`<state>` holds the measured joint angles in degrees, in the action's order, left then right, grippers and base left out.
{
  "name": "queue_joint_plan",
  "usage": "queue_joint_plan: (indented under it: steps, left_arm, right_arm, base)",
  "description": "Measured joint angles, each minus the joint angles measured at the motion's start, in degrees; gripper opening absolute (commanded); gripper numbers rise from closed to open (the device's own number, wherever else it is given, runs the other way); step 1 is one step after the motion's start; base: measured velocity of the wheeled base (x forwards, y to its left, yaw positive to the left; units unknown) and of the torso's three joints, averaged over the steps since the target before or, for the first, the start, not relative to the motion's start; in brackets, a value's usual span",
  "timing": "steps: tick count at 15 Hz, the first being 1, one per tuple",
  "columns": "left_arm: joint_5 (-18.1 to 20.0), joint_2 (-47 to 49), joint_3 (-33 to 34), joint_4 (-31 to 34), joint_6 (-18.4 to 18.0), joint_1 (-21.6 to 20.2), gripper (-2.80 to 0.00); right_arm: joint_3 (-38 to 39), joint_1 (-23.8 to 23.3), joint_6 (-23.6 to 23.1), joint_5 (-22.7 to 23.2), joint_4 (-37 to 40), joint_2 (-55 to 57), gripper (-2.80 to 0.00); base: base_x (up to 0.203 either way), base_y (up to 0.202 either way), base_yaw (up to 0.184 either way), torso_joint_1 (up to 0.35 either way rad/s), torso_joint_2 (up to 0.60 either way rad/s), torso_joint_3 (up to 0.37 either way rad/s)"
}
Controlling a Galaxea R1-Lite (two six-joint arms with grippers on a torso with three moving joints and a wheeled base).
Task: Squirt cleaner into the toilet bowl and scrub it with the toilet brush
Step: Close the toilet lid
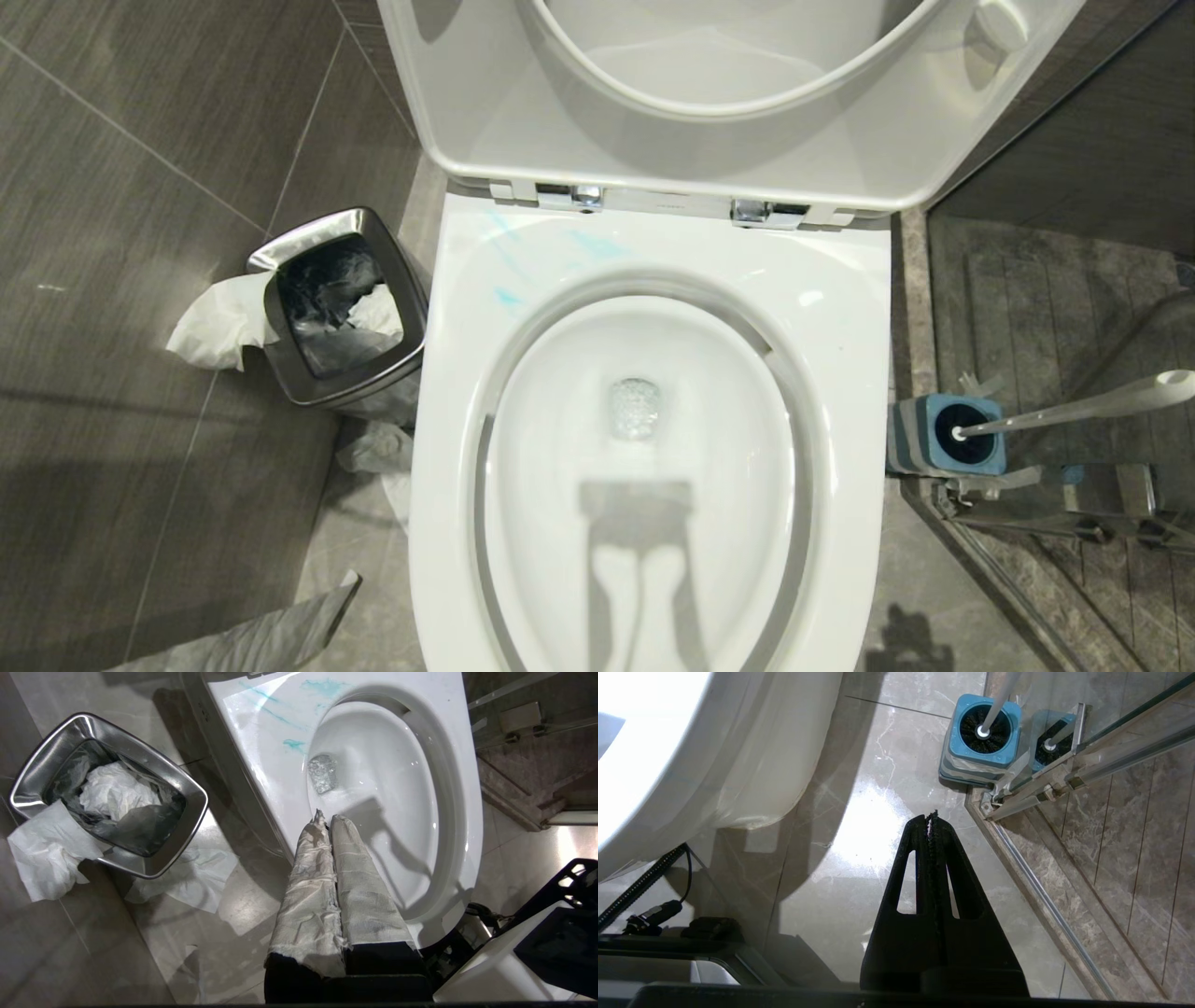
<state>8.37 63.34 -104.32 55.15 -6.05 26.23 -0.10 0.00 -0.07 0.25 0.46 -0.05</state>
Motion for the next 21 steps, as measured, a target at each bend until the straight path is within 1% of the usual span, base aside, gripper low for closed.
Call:
queue_joint_plan:
  steps: [2,5,6,8,10,11,12,13,14,15,17,18,19,20,21]
  left_arm:
    - [0.06,0.13,0.24,-0.02,0.95,0.76,-2.80]
    - [-0.56,1.54,0.28,-0.22,1.33,1.19,-2.80]
    - [-0.72,2.45,0.12,-0.41,1.80,0.61,-2.80]
    - [-0.46,4.74,-0.61,-1.33,2.39,-2.37,-2.80]
    - [0.00,7.25,-0.91,-3.87,2.88,-4.82,-2.80]
    - [0.09,8.46,-0.91,-5.40,3.90,-5.50,-2.80]
    - [0.22,9.74,-0.91,-7.53,6.05,-5.86,-2.80]
    - [1.14,10.94,-0.92,-10.22,8.57,-6.03,-2.80]
    - [3.57,11.89,-0.77,-12.45,10.20,-6.29,-2.80]
    - [7.60,12.87,-0.50,-14.12,10.98,-7.20,-2.80]
    - [16.42,14.91,-0.39,-16.48,11.15,-11.55,-2.80]
    - [21.15,16.35,-0.59,-18.72,11.12,-14.12,-2.80]
    - [24.97,17.97,-0.70,-21.70,10.93,-16.53,-2.80]
    - [27.67,19.81,-0.70,-25.49,10.60,-18.43,-2.80]
    - [28.94,21.45,-0.70,-29.26,10.43,-19.76,-2.80]
  right_arm:
    - [0.00,0.00,0.00,0.06,-0.02,0.00,-2.80]
    - [0.00,0.00,-0.02,0.07,-0.02,0.00,-2.80]
    - [0.00,0.00,0.00,0.08,-0.02,0.00,-2.80]
    - [0.00,0.00,0.00,0.05,-0.02,0.00,-2.80]
    - [0.00,0.00,0.00,0.05,-0.02,0.00,-2.80]
    - [0.00,0.00,0.00,0.06,-0.02,0.00,-2.80]
    - [0.00,0.00,0.00,0.06,-0.02,0.00,-2.80]
    - [0.00,0.00,0.00,0.05,-0.02,0.00,-2.80]
    - [0.00,0.00,0.00,0.05,-0.02,0.00,-2.80]
    - [0.00,0.00,0.00,0.06,-0.02,0.00,-2.80]
    - [0.00,0.00,0.00,0.06,-0.02,0.00,-2.80]
    - [0.00,0.00,0.00,0.06,-0.02,0.00,-2.80]
    - [0.00,0.00,0.00,0.05,-0.02,0.00,-2.80]
    - [0.00,0.00,0.00,0.02,-0.03,0.00,-2.80]
    - [0.00,0.00,0.00,0.05,-0.03,0.00,-2.80]
  base:
    - [0.000,0.000,0.000,0.000,0.00,0.000]
    - [0.000,0.000,0.000,0.000,0.00,0.000]
    - [0.000,0.000,0.000,0.000,0.00,0.000]
    - [0.000,0.000,0.000,0.000,0.00,0.000]
    - [0.000,0.000,0.000,0.000,0.00,0.000]
    - [0.000,0.000,0.000,0.000,0.00,0.000]
    - [0.000,0.000,0.000,0.000,0.00,0.000]
    - [0.000,0.000,0.000,0.000,0.00,0.000]
    - [0.000,0.000,0.000,0.000,0.00,0.000]
    - [0.000,0.000,0.000,0.000,0.00,0.000]
    - [0.000,0.000,0.000,0.000,0.00,0.000]
    - [0.000,0.000,0.000,0.000,0.00,0.000]
    - [0.000,0.000,0.000,0.000,0.00,0.000]
    - [0.000,0.000,0.000,0.000,0.00,0.000]
    - [0.000,0.000,0.000,0.000,0.00,0.000]
